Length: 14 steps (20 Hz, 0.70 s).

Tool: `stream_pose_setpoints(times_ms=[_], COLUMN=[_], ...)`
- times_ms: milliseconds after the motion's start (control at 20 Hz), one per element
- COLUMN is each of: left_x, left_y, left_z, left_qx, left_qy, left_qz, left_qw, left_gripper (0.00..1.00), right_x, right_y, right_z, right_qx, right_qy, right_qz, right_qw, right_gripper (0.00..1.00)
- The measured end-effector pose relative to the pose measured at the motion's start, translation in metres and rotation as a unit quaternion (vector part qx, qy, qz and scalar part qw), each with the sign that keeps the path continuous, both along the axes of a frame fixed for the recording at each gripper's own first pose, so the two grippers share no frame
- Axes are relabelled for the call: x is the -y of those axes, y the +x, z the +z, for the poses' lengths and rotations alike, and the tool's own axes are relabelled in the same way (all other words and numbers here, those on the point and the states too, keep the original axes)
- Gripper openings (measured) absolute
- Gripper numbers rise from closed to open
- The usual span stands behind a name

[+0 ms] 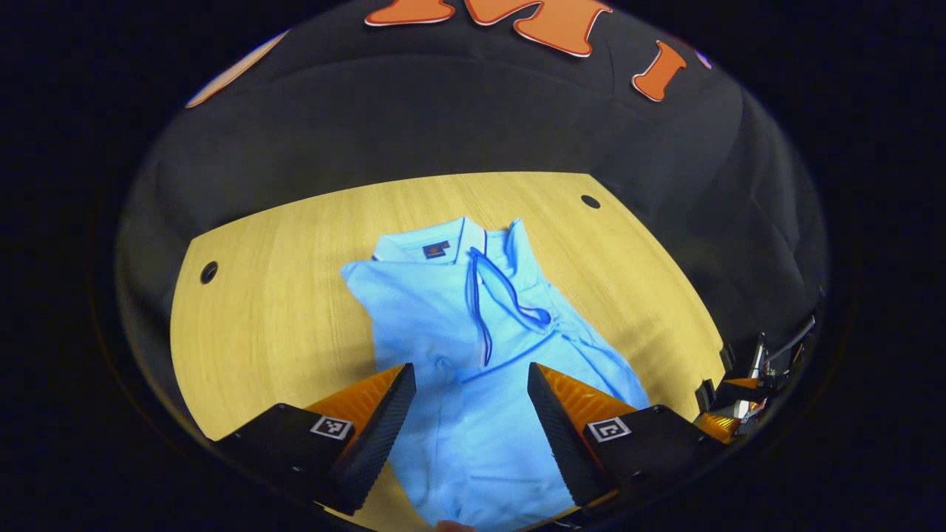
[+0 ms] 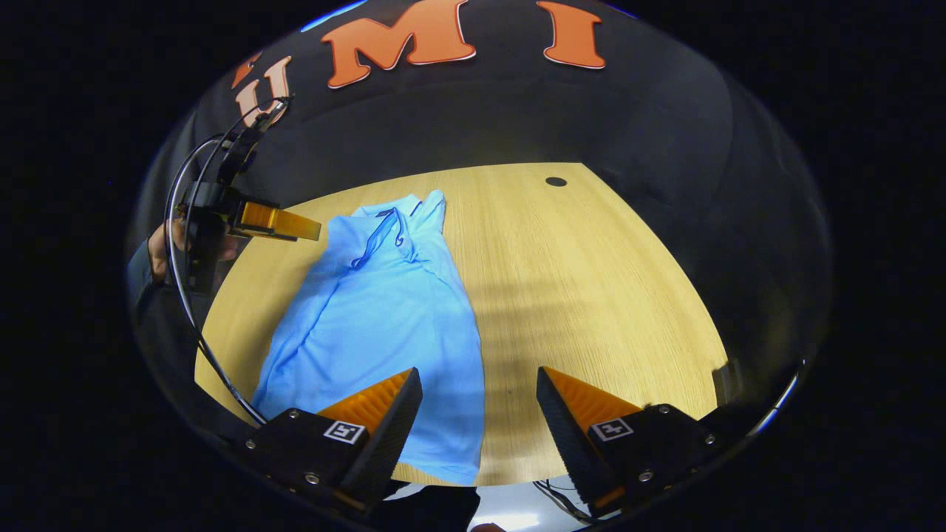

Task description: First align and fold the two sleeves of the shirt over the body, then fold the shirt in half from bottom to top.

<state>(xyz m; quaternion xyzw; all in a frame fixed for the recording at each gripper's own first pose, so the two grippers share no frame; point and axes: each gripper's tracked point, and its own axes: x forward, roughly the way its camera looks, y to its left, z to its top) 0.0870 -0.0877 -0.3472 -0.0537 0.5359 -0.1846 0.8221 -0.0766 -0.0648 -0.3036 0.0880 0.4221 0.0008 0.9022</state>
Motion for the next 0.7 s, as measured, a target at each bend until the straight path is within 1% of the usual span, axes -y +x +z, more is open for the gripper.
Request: stream_pose_setpoints(times_ms=[100,350,450,550,700], left_x=[-0.015,-0.042,-0.050,-0.056,-0.060], left_y=[-0.027,-0.090,-0.115,-0.142,-0.183], left_z=[0.004,0.007,0.004,-0.001,-0.012], left_qx=[-0.002,-0.023,-0.033,-0.041,-0.060], left_qy=[0.014,0.026,0.027,0.033,0.046], left_qz=[0.017,0.063,0.081,0.088,0.088], left_qw=[1.000,0.997,0.996,0.995,0.993], left_gripper=[1.00,0.99,0.99,1.00,1.00], right_x=[-0.001,-0.017,-0.022,-0.027,-0.033], right_y=[-0.002,-0.011,-0.015,-0.020,-0.032], right_z=[-0.007,-0.021,-0.029,-0.036,-0.048], right_qx=[-0.006,-0.022,-0.032,-0.042,-0.059], right_qy=[0.000,0.006,0.004,0.003,0.007], right_qz=[0.023,0.080,0.095,0.107,0.122], right_qw=[1.000,0.997,0.995,0.993,0.991], right_gripper=[0.96,0.96,0.96,0.96,0.96])
